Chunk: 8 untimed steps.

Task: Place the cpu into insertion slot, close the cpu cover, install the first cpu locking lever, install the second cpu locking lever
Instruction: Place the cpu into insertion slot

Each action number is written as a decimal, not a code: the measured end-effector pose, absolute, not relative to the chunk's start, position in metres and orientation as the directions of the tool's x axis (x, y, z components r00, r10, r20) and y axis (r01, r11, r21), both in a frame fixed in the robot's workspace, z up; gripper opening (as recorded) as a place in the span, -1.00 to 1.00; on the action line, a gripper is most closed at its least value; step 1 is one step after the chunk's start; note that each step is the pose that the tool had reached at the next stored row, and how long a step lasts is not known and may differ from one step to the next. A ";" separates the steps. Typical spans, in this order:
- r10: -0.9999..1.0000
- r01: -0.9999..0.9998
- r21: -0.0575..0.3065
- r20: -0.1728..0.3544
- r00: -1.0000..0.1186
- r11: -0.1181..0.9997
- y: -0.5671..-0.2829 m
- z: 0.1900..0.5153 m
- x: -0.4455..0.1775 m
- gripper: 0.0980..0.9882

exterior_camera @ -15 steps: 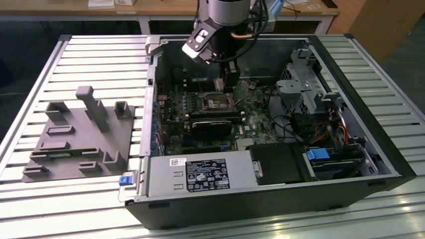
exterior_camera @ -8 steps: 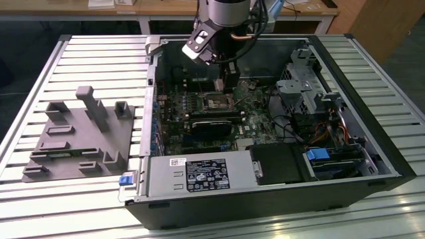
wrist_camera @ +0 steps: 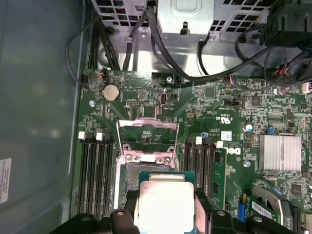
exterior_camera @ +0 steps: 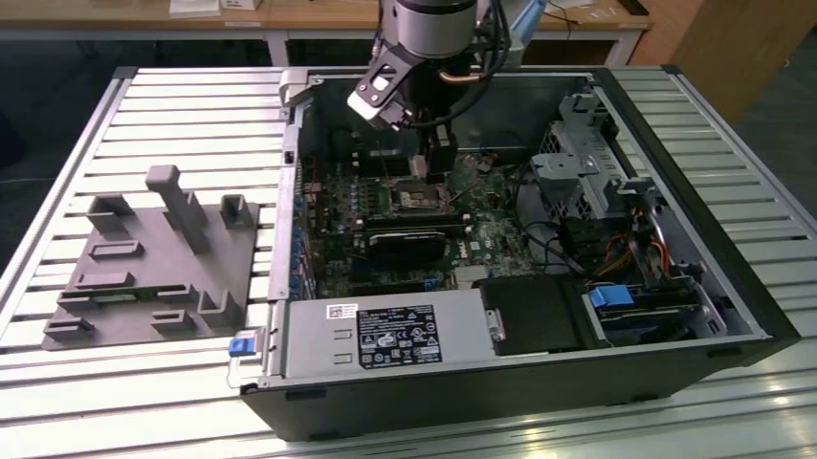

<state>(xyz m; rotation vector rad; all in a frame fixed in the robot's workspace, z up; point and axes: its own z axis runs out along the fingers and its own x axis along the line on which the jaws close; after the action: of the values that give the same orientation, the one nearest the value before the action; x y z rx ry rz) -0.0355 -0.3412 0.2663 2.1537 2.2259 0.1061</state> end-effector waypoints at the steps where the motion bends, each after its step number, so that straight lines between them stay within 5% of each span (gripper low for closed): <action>1: 0.999 0.996 0.079 0.017 -0.034 0.032 -0.340 0.265 -0.036 -0.01; 8: 0.999 0.997 0.078 0.012 -0.029 0.028 -0.334 0.254 -0.038 -0.01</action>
<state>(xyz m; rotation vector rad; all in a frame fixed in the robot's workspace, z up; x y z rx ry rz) -0.0379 -0.3343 0.2539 2.1561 2.2190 0.1002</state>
